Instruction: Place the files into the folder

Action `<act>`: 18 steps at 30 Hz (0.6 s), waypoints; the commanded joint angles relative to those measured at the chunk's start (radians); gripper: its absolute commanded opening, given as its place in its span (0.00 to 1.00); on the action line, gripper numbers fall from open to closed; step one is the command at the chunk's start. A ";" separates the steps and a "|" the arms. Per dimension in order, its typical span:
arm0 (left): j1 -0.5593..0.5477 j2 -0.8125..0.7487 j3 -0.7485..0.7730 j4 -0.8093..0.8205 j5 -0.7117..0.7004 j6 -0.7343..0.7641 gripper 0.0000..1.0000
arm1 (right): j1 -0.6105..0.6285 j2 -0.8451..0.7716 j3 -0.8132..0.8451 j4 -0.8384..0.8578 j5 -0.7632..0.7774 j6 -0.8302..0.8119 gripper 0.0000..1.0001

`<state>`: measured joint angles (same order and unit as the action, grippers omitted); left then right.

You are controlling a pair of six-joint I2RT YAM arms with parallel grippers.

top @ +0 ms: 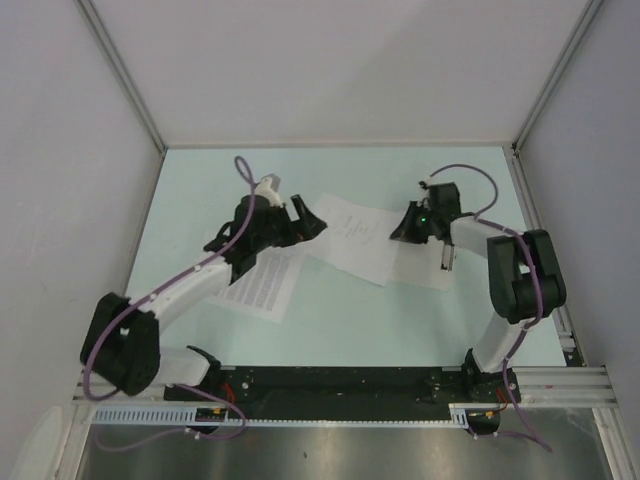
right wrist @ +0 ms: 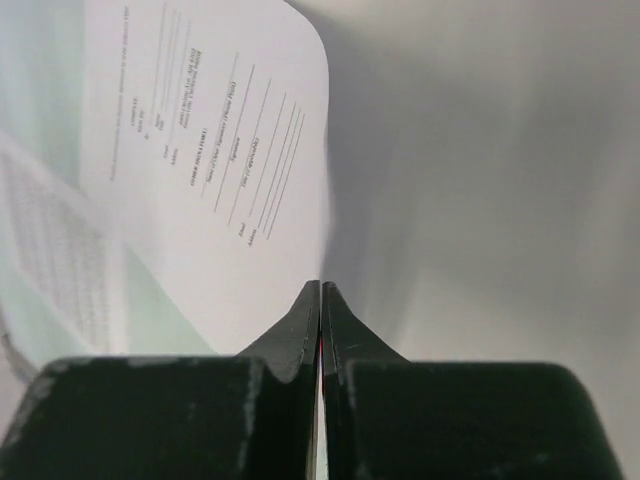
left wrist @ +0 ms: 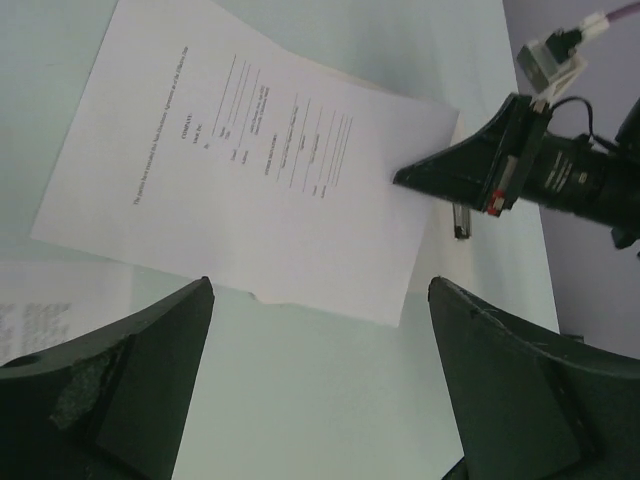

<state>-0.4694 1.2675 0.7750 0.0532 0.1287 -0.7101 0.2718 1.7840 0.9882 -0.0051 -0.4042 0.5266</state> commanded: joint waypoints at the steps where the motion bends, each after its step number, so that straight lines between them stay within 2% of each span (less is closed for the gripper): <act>1: -0.104 0.202 0.218 0.068 0.074 0.055 0.92 | -0.155 -0.031 0.065 -0.341 -0.042 -0.319 0.00; 2: -0.138 0.296 0.263 0.060 0.084 0.057 0.91 | -0.173 -0.026 0.076 -0.367 -0.030 -0.344 0.00; 4: -0.162 0.384 0.384 0.033 0.117 0.055 0.88 | -0.209 -0.014 0.104 -0.406 -0.015 -0.419 0.00; 7: -0.184 0.498 0.482 0.028 0.135 0.040 0.86 | -0.235 -0.014 0.119 -0.430 -0.007 -0.485 0.00; 10: -0.192 0.567 0.541 0.031 0.132 0.035 0.85 | -0.244 -0.037 0.121 -0.424 0.042 -0.523 0.00; 18: -0.212 0.727 0.595 0.142 0.178 -0.038 0.83 | -0.264 -0.006 0.153 -0.348 0.024 -0.539 0.00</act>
<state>-0.6685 1.9350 1.3144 0.1036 0.2642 -0.7033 0.0154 1.7687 1.0809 -0.3847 -0.3824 0.0292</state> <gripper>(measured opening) 0.838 0.009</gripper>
